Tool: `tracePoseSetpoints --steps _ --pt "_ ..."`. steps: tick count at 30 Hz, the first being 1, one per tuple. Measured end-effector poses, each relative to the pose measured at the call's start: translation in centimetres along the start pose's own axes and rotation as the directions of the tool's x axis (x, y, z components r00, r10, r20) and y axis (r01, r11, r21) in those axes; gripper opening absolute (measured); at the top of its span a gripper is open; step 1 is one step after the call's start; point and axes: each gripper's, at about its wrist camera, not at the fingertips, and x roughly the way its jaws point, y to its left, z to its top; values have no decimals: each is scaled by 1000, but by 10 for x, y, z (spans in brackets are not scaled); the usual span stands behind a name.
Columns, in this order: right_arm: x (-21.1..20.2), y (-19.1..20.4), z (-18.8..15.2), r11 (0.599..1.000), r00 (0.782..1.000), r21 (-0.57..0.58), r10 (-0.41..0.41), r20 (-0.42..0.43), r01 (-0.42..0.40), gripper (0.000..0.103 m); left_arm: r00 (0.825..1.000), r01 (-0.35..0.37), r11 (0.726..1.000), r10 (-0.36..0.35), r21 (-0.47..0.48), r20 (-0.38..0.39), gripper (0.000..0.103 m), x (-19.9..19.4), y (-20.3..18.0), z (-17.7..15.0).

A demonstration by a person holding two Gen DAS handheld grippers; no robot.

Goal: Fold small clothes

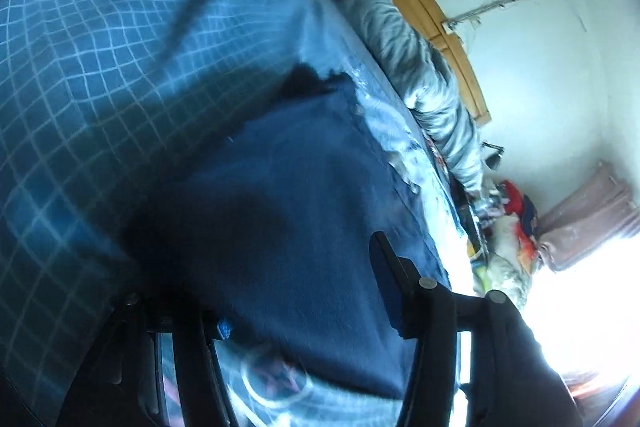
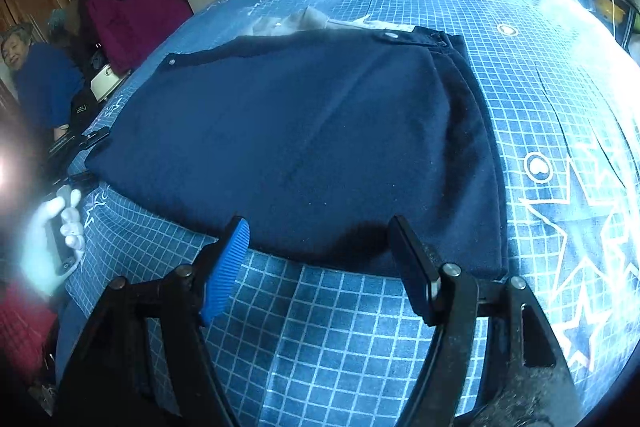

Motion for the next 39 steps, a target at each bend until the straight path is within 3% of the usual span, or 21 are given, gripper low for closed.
tracePoseSetpoints --steps 3,5,8,11,13,16,17,18,20,21,23,30,31,32,33,34,37,39 --pt "-7 15 -4 999 999 -33 35 9 -34 71 1000 4 1000 -4 -4 9 58 6 4 4" --pt "-11 36 -13 991 998 -117 61 -3 -61 71 1000 15 1000 -15 3 10 65 9 3 5" --pt "0 67 -35 962 997 -265 47 -63 -62 72 999 39 999 -40 23 36 72 12 0 4" --pt "21 76 -53 956 992 -286 34 -122 -68 72 996 78 997 -77 -2 46 80 16 1 8" --pt "26 78 -61 954 994 -294 27 -108 -58 79 996 90 996 -89 -15 31 88 20 -2 12" --pt "31 83 -64 949 993 -306 39 -115 -73 96 999 40 999 -40 9 -2 87 27 -10 15" --pt "35 85 -66 945 991 -317 46 -124 -83 103 1000 24 999 -24 21 -5 85 28 -12 16" --pt "38 89 -68 939 992 -338 28 -122 -68 103 1000 8 1000 -8 30 1 74 29 -13 15" --pt "40 92 -68 935 994 -352 15 -113 -54 103 1000 -4 1000 4 -6 16 40 29 -4 14" --pt "40 91 -68 939 993 -337 27 -115 -64 103 1000 5 999 -4 -53 12 12 30 5 14" --pt "41 88 -68 946 991 -313 48 -121 -84 103 999 35 993 -34 -115 15 8 31 17 14" --pt "44 89 -52 945 980 -312 41 -192 -101 103 1000 -6 999 7 -46 17 5 38 3 15" --pt "40 89 -49 948 978 -300 46 -202 -106 99 999 -24 1000 24 -8 25 2 37 -5 14" --pt "34 89 -41 954 975 -272 71 -210 -128 85 998 -46 998 45 48 35 1 35 -17 13" --pt "26 87 -32 956 970 -243 113 -215 -165 70 997 -69 990 63 126 51 1 33 -33 13" --pt "16 87 -19 955 967 -218 155 -203 -199 68 995 -85 978 75 192 62 1 31 -46 11" --pt "-18 87 40 948 971 -210 233 -58 -240 76 990 -125 925 92 359 107 1 26 -90 5" --pt "-25 89 88 938 957 -208 288 28 -276 87 986 -145 878 90 455 141 1 23 -117 -4"
